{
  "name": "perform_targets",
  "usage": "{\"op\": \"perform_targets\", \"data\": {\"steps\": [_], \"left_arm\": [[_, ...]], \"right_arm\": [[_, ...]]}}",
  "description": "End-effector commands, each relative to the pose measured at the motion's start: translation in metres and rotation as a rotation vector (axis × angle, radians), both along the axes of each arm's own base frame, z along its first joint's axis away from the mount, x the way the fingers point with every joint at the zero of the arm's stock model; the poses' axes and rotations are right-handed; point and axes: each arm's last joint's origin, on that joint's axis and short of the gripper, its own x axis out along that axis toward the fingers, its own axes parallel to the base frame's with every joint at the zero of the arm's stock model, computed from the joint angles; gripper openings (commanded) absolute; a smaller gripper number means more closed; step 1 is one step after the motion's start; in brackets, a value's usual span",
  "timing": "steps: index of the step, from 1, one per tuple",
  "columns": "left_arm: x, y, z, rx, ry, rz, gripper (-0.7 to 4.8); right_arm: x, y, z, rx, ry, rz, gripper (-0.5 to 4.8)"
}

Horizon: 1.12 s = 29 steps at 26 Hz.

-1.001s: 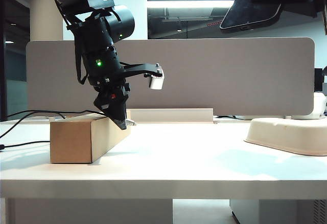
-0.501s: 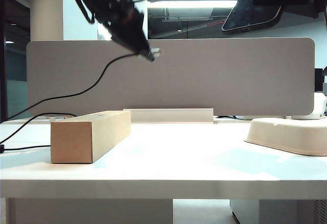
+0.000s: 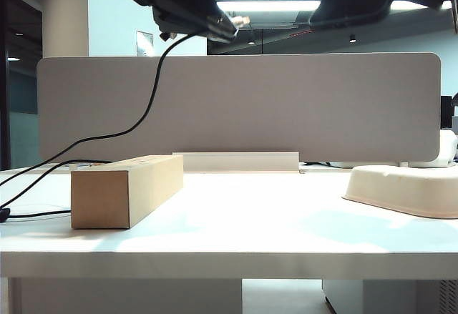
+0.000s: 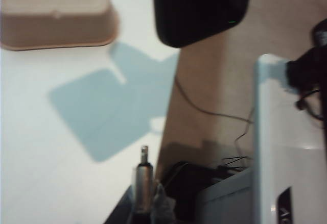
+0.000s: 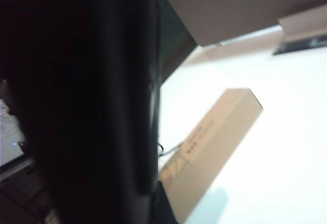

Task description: Pick up the charging cable and the phone, plug the charging cable into the charging port on the phone, and finally place them back on the table.

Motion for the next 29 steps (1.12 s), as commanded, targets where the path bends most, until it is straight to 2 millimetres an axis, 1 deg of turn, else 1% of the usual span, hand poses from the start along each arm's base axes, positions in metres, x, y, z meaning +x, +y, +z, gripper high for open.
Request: {"op": "perform_targets", "data": {"steps": [1,5,10,15,22,24,29], "left_arm": [[-0.005,0.001,0.002,-0.046,0.063,-0.040,-0.06],[-0.011,0.004,0.008,-0.062,0.082,-0.053,-0.06],[-0.025,0.008,0.025,-0.193,0.105,-0.132,-0.06],[-0.032,0.009,0.027,-0.231,0.146,-0.177,-0.06],[-0.045,0.000,0.030,-0.278,0.180,-0.264,-0.06],[-0.045,-0.001,0.030,-0.286,0.168,-0.279,-0.06],[-0.041,-0.004,0.034,-0.338,0.111,-0.301,-0.06]], "right_arm": [[-0.006,0.000,0.017,0.023,-0.104,0.009,-0.09],[-0.014,-0.001,0.027,0.025,-0.151,0.031,-0.09],[-0.027,-0.002,0.038,0.065,-0.173,0.040,-0.09],[-0.033,0.001,0.043,0.100,-0.180,0.062,-0.09],[-0.043,0.016,0.056,0.180,-0.268,0.166,-0.09],[-0.045,0.021,0.058,0.203,-0.284,0.154,-0.09],[-0.043,0.020,0.059,0.253,-0.264,0.077,-0.09]]}}
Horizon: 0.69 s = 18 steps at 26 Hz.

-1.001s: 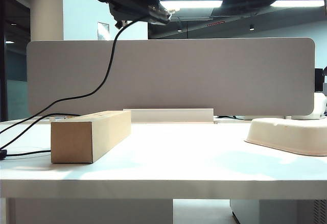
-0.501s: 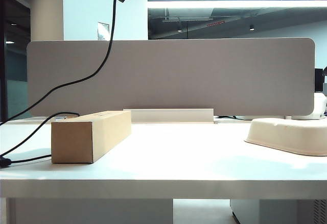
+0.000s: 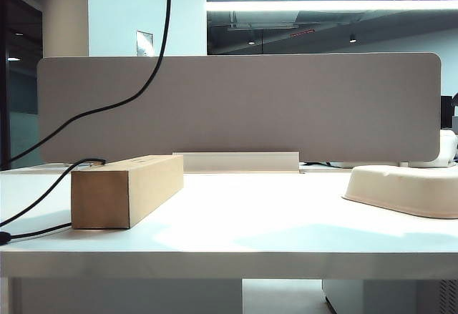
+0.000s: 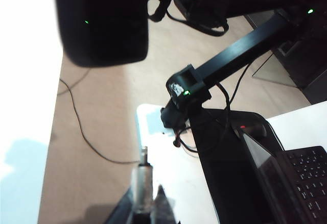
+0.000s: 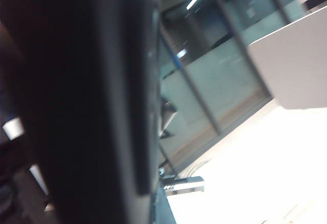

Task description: Pick up the charging cable and the phone, plug the charging cable into the charging port on the phone, and finally place them back on the table.

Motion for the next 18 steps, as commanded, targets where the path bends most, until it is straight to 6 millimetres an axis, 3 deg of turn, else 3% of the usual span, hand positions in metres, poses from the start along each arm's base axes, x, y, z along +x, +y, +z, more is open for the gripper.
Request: {"op": "perform_targets", "data": {"steps": [1,7,18], "left_arm": [[0.003,-0.004,0.006,-0.065,-0.043,-0.011,-0.06],[0.012,-0.018,0.015,-0.124,-0.098,0.005,-0.06],[0.014,-0.027,0.020,-0.166,-0.129,0.000,-0.06]], "right_arm": [[-0.001,-0.002,0.007,0.056,-0.025,-0.050,-0.09],[-0.001,-0.002,0.009,0.092,-0.019,-0.050,-0.08],[0.005,0.003,0.011,0.190,-0.018,-0.010,-0.08]]}}
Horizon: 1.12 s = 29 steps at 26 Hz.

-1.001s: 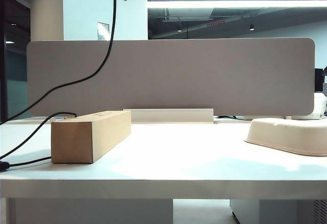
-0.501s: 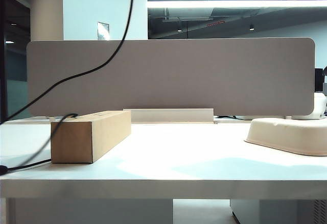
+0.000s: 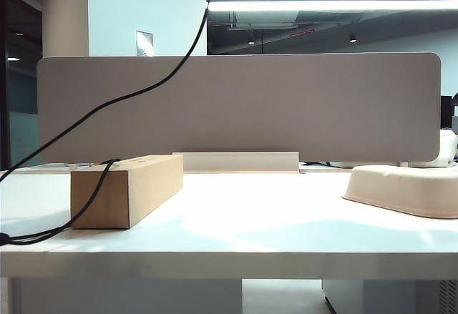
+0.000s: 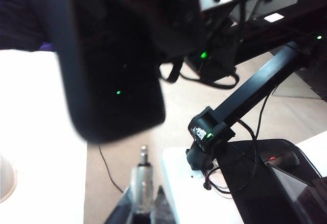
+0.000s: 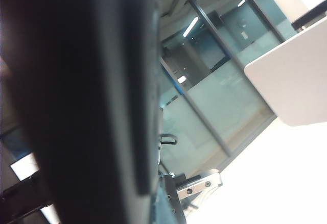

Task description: Pick up the charging cable and the phone, plug the charging cable into the charging port on the phone, and finally place them back on the table.

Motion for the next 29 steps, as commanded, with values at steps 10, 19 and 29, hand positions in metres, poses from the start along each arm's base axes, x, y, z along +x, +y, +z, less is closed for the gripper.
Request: {"op": "perform_targets", "data": {"steps": [10,19,29], "left_arm": [[-0.0024,-0.0034,0.0004,-0.003,0.007,-0.016,-0.06],[0.0011,-0.0057,0.0068,-0.037,-0.013,-0.003,-0.06],[0.0028,-0.0069,-0.0015,-0.001,0.042,-0.004,-0.06]], "right_arm": [[0.0076,0.0043,0.0053,0.164,0.020,0.059,-0.08],[0.0097,0.0051,0.0021,0.152,0.060,0.060,-0.08],[0.0095,0.0051,0.0023,0.151,0.056,0.062,-0.08]]}}
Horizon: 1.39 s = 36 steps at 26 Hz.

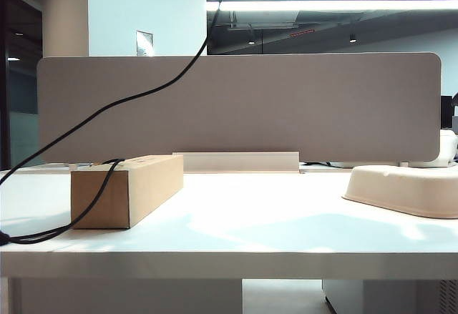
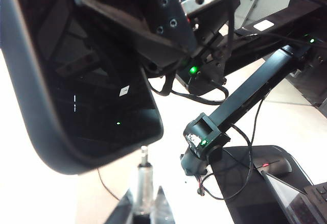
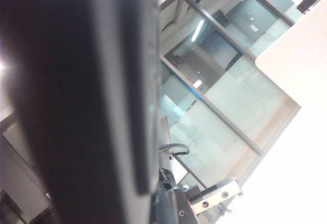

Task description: Pick up the charging cable and the phone, plug the charging cable into the charging port on the phone, and finally place them back on the table.

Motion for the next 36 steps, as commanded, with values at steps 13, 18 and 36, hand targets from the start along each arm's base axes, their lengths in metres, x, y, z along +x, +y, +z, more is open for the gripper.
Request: {"op": "perform_targets", "data": {"steps": [13,18,36], "left_arm": [[0.001,0.002,0.000,0.006,-0.022,0.018,-0.06],[0.003,0.003,0.002,-0.005,-0.028,0.026,-0.06],[0.011,-0.008,0.008,-0.035,-0.010,0.080,-0.06]], "right_arm": [[-0.004,0.000,0.008,0.006,-0.063,0.021,-0.08],[-0.002,0.001,0.005,-0.011,-0.049,0.022,-0.08],[0.002,0.008,-0.005,-0.150,-0.090,0.138,-0.08]]}}
